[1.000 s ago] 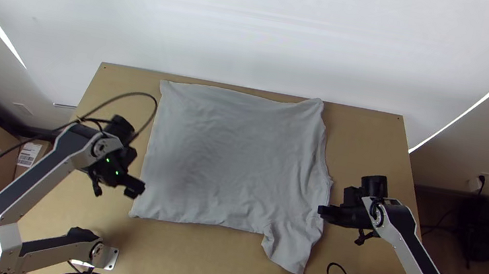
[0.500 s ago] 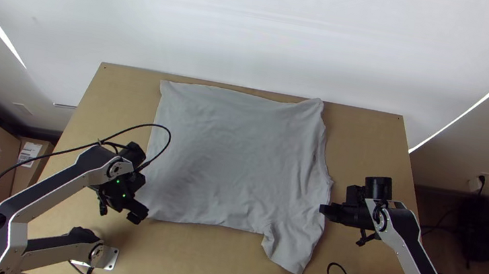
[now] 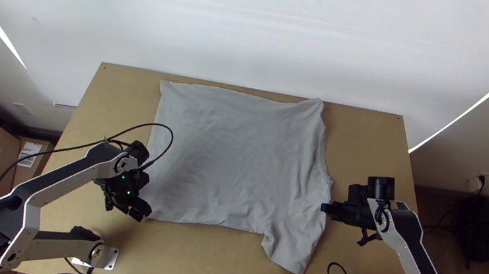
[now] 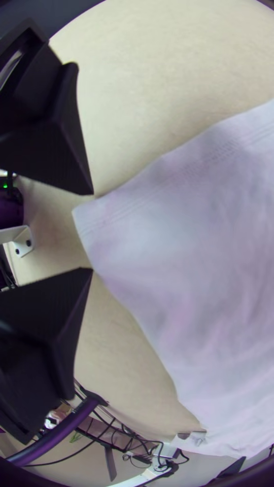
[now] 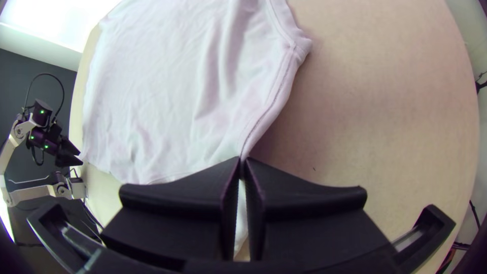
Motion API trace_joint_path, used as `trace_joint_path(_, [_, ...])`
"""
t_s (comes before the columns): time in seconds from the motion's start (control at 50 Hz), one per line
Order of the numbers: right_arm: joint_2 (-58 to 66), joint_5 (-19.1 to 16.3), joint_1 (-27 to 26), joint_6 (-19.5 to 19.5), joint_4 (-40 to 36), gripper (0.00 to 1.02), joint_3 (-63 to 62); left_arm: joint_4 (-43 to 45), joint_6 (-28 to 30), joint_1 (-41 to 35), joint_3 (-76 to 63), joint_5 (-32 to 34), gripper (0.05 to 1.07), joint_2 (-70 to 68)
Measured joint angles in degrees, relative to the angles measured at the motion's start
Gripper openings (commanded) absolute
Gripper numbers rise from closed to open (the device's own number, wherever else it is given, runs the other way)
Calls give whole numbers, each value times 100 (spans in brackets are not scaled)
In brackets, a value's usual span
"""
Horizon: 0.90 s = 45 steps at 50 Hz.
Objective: Fold the t-shirt
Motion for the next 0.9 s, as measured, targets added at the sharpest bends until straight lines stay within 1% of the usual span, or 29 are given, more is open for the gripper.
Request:
trace_joint_path(0.02, [-37, -2, 0, 0, -2, 3, 0, 70, -2, 0, 0, 20, 7, 0])
trace_joint_path(0.14, [-260, -2, 0, -2, 17, 3, 4, 546, 44, 2, -15, 98, 8, -304])
trace_joint_path(0.24, [-396, -2, -2, -22, 55, 3, 15, 581, 166, 101, -15, 120, 8, -608])
trace_joint_path(0.32, [-433, -2, -79, -48, 72, 3, 15, 577, 271, 358, -13, 142, 8, -640])
trace_joint_path(0.5, [-433, -2, -516, -282, 87, 3, 13, 581, 444, 1012, 166, 144, 8, -831])
trace_joint_path(0.68, [-422, -7, -868, -345, 179, 3, 13, 745, 546, 1456, 409, 164, 8, -1134])
trace_joint_path(0.76, [-507, -7, -848, -343, 173, 3, 44, 1025, 356, 1471, 531, 199, 8, -1296])
trace_joint_path(0.9, [-929, -13, -573, -295, 271, 3, 439, 1526, -339, 1169, 1126, 203, 8, -1556])
